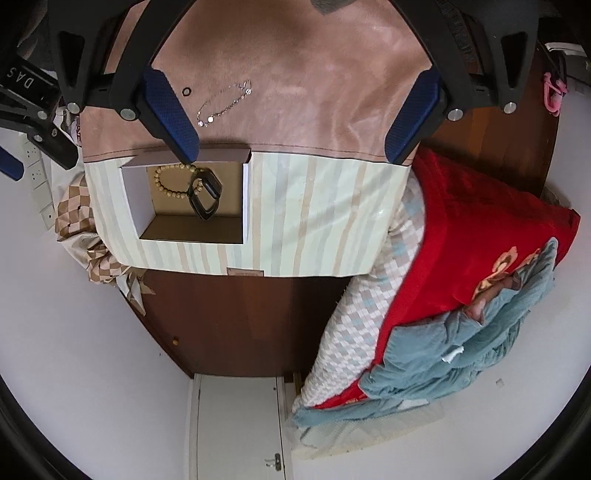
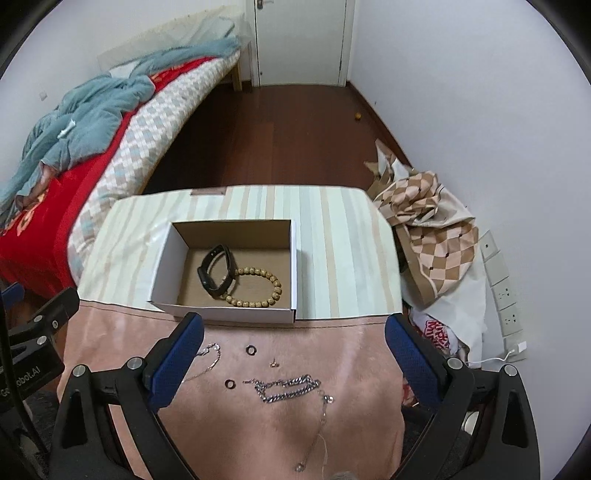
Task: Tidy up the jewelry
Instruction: 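Lift both open tools out of the box back over the table, then grasp the chunky silver chain bracelet with the right tool while the left grasps the thin silver chain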
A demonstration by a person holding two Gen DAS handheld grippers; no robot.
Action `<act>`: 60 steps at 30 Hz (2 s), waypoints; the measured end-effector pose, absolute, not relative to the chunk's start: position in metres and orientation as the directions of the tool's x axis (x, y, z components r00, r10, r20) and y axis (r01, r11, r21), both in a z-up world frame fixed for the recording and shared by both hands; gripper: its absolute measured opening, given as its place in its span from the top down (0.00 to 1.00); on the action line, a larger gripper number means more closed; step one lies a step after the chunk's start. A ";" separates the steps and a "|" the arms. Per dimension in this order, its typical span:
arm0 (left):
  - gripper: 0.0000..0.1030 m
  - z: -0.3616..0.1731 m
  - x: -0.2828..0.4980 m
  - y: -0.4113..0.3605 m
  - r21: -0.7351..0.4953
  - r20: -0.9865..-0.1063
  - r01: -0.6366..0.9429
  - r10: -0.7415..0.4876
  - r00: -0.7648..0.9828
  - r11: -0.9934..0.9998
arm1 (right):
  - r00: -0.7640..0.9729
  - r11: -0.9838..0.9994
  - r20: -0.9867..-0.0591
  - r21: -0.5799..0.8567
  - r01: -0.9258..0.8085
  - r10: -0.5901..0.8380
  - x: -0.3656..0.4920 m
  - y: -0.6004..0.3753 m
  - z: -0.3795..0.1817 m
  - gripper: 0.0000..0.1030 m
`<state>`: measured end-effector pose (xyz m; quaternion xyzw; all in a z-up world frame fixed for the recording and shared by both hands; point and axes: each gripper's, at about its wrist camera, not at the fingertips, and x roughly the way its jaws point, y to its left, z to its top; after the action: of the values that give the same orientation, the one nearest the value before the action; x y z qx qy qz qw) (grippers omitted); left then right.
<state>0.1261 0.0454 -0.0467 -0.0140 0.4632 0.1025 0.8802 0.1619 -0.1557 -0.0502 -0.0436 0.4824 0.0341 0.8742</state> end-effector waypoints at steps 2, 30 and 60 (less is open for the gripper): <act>0.00 -0.040 0.117 0.044 0.066 -0.810 -0.194 0.166 0.562 0.979 | 0.552 0.994 -0.833 -0.045 -0.102 0.019 0.150 -0.155 -0.041 0.03; 0.00 -0.151 0.105 0.061 0.115 -0.879 -0.240 0.211 0.427 0.964 | 0.368 0.991 -0.923 0.129 0.022 0.112 0.132 -0.217 -0.170 0.28; 0.26 -0.239 0.150 -0.002 -0.008 -0.956 0.062 -0.026 0.291 0.998 | 0.401 0.992 -0.907 0.120 -0.038 0.125 0.145 -0.203 -0.218 0.90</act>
<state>0.1502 -0.0022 -0.2390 0.0155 0.5948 -0.0273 0.8033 0.1451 -0.2025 -0.2182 0.0400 0.5449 0.0490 0.8361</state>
